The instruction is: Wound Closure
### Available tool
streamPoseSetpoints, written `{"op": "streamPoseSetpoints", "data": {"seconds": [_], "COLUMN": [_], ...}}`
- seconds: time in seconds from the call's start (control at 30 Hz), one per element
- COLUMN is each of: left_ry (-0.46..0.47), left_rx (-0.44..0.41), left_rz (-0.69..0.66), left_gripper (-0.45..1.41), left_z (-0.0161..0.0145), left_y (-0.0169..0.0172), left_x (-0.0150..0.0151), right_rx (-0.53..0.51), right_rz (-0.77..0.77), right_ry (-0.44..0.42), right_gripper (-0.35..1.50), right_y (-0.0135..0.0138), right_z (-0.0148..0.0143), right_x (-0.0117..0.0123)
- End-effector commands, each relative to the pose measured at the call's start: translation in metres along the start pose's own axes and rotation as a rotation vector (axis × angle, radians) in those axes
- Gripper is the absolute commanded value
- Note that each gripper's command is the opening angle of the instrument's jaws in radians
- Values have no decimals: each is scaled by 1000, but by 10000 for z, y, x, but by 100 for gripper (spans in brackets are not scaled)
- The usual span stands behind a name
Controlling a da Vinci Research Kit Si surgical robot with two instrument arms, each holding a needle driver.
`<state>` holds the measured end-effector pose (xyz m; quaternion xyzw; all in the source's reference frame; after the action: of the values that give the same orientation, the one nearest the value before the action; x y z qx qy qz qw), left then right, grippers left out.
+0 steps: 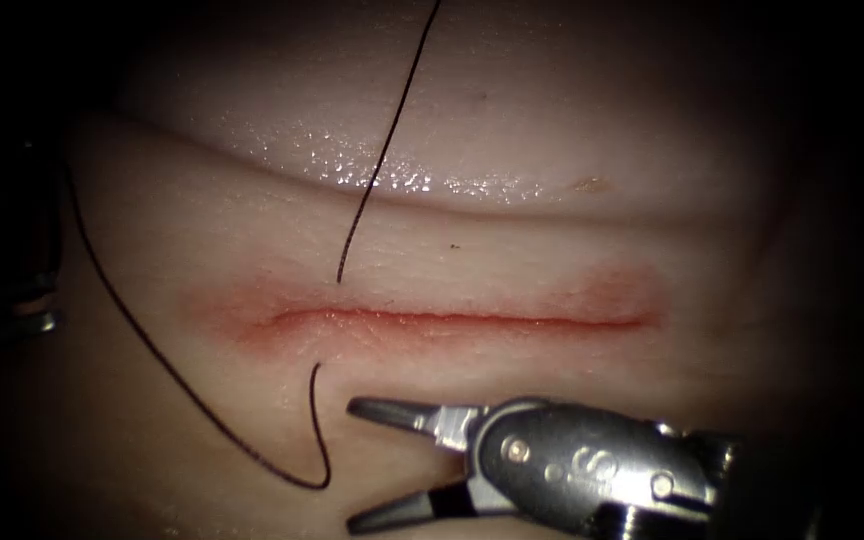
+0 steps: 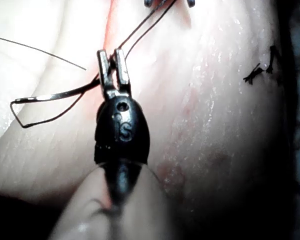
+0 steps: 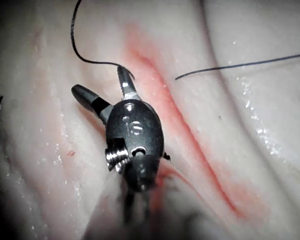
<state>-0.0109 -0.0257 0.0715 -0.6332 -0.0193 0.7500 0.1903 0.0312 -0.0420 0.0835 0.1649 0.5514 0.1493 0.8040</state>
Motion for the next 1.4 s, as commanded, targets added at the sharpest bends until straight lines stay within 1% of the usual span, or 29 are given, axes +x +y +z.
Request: {"op": "streamPoseSetpoints", "data": {"seconds": [0.03,0.17,0.23,0.53,0.67,0.73,0.77,0.83,0.87,0.9,0.93,1.07,1.2,1.3,1.4], "left_ry": [-2,6,7,6,8,8,10,10,10,10,11,11,12,13,14], "left_rx": [5,12,15,21,20,20,18,19,19,19,17,17,16,16,16], "left_rz": [-3,-6,-7,-6,-6,-5,-5,-3,-2,-2,-1,-1,-1,0,4], "left_gripper": [-45,-45,-45,-45,-45,-45,-45,-45,-45,-45,-45,-45,-45,-45,-45], "left_z": [3,-4,-4,3,4,4,4,3,3,3,3,3,4,4,5], "left_y": [3,1,1,1,0,1,1,3,3,4,4,4,2,1,0], "left_x": [-7,-6,-5,-7,-8,-8,-8,-9,-9,-10,-10,-10,-11,-13,-17], "right_rx": [-1,-19,-32,-33,-30,-27,-27,-25,-16,14,31,33,36,51,77], "right_rz": [-9,-25,-35,-67,-73,-76,-77,-81,-82,-84,-85,-82,-84,-90,-101], "right_ry": [-1,-6,-13,-60,-67,-72,-72,-78,-81,-83,-84,-84,-85,-81,-78], "right_gripper": [148,146,145,134,129,123,118,96,69,5,-35,-35,-35,-35,-35], "right_y": [6,16,21,42,48,50,50,50,49,48,46,46,38,21,-4], "right_z": [8,18,28,85,98,101,101,100,100,98,95,87,71,58,47], "right_x": [-9,-21,-28,-63,-70,-73,-74,-77,-78,-79,-80,-77,-68,-59,-46]}}
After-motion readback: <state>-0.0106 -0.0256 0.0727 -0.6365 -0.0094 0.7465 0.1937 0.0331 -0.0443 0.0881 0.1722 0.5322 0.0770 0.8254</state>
